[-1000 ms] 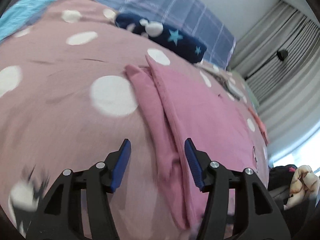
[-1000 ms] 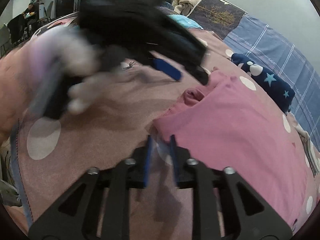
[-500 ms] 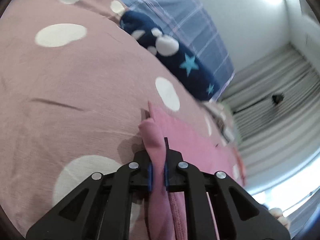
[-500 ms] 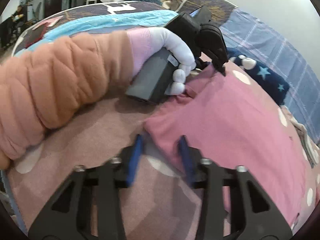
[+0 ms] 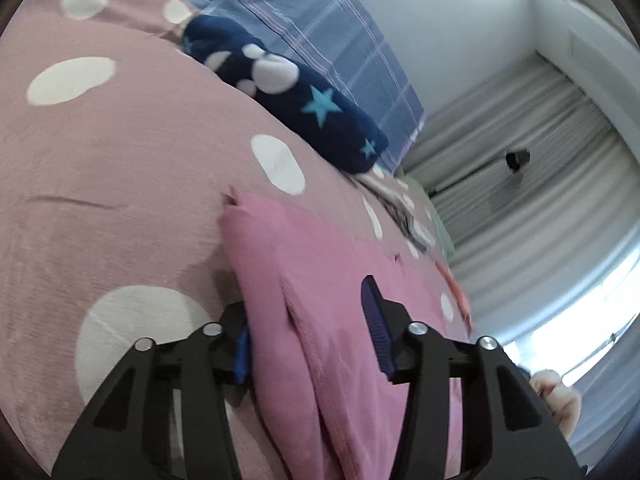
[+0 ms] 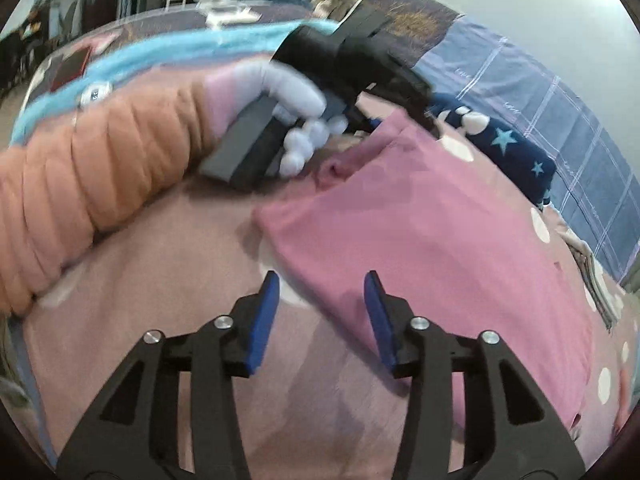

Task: Fold small clothes
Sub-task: 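Grasp the shirt's other edge with the right gripper while the left gripper holds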

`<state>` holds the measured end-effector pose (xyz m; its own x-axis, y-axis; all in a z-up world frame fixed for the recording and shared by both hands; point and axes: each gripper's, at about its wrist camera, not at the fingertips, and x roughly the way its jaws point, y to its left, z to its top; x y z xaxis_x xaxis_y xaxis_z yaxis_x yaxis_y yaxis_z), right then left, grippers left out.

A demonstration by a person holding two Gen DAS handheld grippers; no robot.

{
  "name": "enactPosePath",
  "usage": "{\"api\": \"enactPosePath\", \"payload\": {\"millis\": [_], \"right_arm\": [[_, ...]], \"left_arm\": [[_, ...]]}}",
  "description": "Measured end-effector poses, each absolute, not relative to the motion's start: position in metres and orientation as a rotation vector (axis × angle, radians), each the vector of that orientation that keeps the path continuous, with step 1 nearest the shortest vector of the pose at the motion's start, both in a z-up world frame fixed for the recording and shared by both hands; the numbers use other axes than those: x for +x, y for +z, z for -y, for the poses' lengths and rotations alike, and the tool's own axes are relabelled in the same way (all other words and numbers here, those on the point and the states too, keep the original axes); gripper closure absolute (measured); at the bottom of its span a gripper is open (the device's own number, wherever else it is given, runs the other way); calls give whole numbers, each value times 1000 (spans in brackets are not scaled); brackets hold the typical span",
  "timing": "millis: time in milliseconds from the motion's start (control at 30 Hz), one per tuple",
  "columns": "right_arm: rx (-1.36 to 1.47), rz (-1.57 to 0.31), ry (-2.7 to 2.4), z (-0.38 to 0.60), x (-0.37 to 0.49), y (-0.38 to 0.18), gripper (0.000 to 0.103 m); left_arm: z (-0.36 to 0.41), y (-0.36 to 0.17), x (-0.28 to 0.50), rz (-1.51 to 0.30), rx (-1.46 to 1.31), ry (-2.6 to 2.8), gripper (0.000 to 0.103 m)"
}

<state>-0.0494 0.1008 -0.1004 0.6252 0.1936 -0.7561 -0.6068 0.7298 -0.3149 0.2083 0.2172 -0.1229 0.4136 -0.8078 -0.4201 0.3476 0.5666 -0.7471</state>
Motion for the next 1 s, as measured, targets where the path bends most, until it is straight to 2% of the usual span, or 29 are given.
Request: {"api": "enactPosePath", "payload": {"millis": [333, 367, 467, 500, 667, 767, 833, 867, 933, 1000], "right_arm": [[-638, -758, 391, -150, -15, -112, 54], [-645, -745, 374, -152, -15, -113, 52], [-706, -685, 279, -161, -19, -118, 36], [-723, -674, 265, -163, -20, -118, 34], [-654, -745, 292, -161, -15, -116, 34], [-624, -778, 322, -158, -11, -113, 41], [-613, -776, 371, -160, -14, -115, 58], [-607, -777, 391, -160, -13, -116, 71], [-604, -768, 388, -159, -14, -117, 87], [-570, -771, 391, -154, -12, -117, 91]], "left_arm": [[-220, -126, 209, -865, -625, -814, 54], [-220, -126, 210, -865, -623, -818, 54], [-221, -127, 210, -866, -628, -828, 54], [-221, -127, 210, -866, -630, -831, 54], [-222, -127, 210, -866, -637, -835, 54], [-222, -127, 211, -866, -641, -838, 54], [-222, -127, 211, -866, -641, -837, 54], [-222, -127, 210, -867, -638, -836, 54], [-222, -127, 210, -868, -636, -835, 54], [-222, -127, 210, -867, -637, -836, 54]]}}
